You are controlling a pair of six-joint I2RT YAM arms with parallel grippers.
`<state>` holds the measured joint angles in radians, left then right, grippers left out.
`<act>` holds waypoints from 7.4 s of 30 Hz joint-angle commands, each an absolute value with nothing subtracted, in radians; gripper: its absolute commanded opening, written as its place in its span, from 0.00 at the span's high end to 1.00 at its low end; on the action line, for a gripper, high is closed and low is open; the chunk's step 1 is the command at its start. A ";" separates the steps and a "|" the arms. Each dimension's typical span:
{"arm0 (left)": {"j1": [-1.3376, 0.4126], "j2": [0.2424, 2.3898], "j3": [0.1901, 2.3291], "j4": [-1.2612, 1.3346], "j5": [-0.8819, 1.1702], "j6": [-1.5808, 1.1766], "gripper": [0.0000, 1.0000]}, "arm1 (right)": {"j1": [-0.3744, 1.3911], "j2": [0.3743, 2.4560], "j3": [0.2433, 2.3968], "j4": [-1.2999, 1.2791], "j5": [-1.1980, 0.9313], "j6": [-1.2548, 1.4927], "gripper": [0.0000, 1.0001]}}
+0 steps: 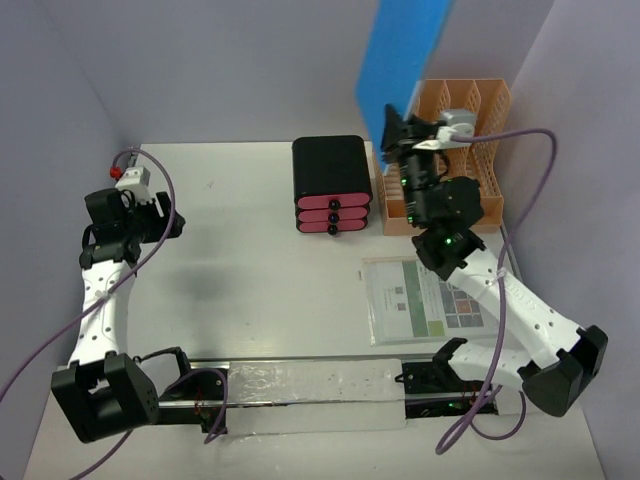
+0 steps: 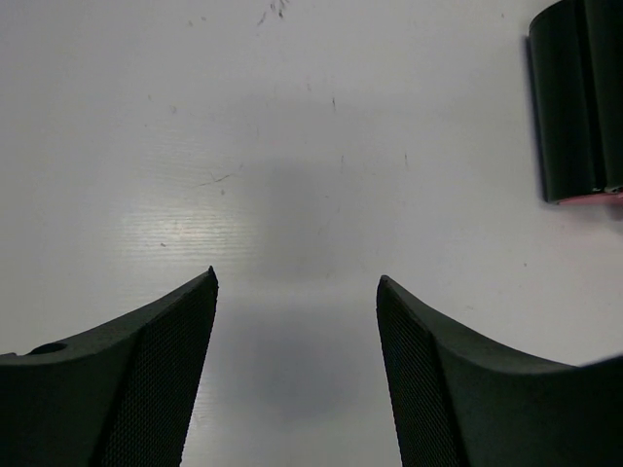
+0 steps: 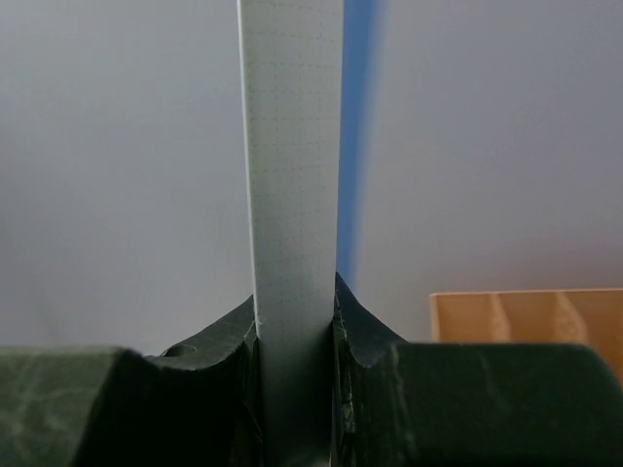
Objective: Organize the desk
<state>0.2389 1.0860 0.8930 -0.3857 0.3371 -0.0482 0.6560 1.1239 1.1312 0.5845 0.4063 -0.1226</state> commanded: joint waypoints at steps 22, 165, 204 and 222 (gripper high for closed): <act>0.254 1.213 0.855 -0.213 0.361 0.076 0.25 | 0.089 1.322 1.049 0.889 -0.008 -0.161 1.00; 0.271 1.032 0.845 -0.563 0.584 0.331 0.26 | 0.747 1.457 0.860 -0.554 0.441 0.695 0.15; 0.257 0.976 0.874 -0.741 0.690 0.508 0.31 | 1.008 1.498 0.997 -0.525 0.590 0.597 1.00; -0.195 1.008 0.965 -0.704 0.874 0.404 0.15 | 1.104 1.138 1.040 -0.275 0.557 0.642 1.00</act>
<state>-0.0751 0.9946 0.8959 -0.7589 0.8244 0.5260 1.0659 1.1573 0.9790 -0.4291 0.4878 0.6169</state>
